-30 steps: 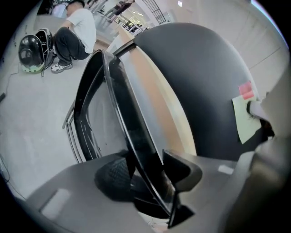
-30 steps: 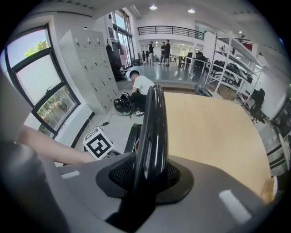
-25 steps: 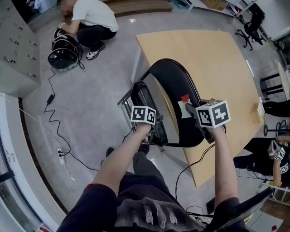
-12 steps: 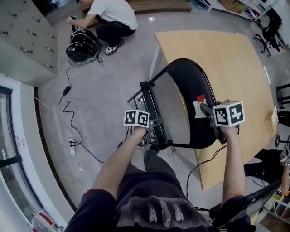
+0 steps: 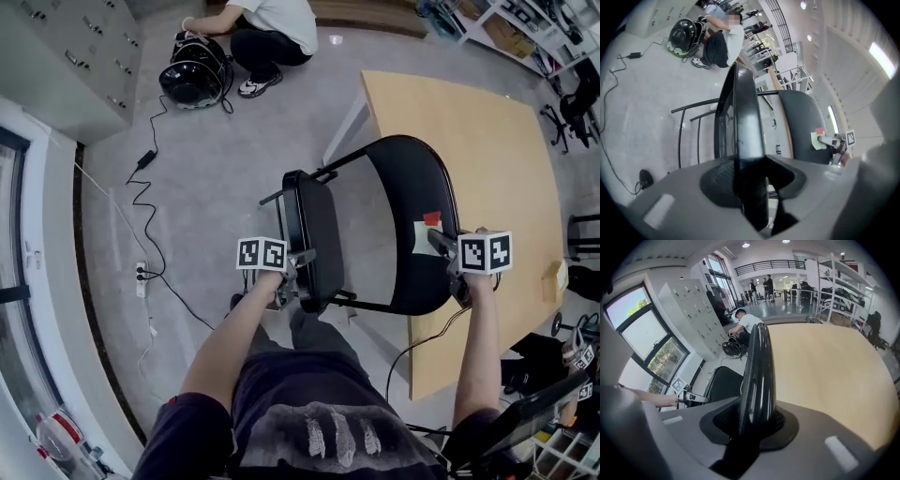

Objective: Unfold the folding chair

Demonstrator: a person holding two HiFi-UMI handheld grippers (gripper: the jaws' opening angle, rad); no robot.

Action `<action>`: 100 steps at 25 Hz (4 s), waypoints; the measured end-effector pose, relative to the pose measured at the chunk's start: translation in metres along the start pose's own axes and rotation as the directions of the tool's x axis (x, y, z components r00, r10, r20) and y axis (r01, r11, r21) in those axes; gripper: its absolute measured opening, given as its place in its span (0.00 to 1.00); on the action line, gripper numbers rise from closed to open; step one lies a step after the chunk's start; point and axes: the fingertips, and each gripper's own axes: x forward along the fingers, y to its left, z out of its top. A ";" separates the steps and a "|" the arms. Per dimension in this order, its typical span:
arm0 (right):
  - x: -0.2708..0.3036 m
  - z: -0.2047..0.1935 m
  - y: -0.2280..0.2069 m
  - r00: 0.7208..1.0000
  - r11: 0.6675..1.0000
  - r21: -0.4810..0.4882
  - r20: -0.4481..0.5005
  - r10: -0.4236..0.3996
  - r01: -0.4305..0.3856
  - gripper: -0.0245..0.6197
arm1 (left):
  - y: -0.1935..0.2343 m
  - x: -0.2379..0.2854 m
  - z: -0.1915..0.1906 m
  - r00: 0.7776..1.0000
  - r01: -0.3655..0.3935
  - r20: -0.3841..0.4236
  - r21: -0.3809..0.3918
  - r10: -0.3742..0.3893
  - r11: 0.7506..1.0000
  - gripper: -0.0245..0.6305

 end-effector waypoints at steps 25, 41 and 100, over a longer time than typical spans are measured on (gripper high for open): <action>0.085 -0.006 0.175 0.996 0.995 0.079 -0.053 0.071 -0.067 0.12 | 0.244 -0.138 -0.008 0.990 0.108 0.105 -0.147 -0.093 0.983 0.41; 0.103 -0.027 0.153 0.981 0.966 0.191 -0.049 0.188 -0.175 0.12 | 0.319 -0.139 -0.013 0.987 0.069 0.155 -0.206 -0.037 0.976 0.47; 0.182 -0.032 0.195 0.975 0.960 0.186 -0.029 0.219 -0.210 0.12 | 0.185 -0.297 -0.010 0.944 -0.260 0.216 0.031 0.247 0.965 0.04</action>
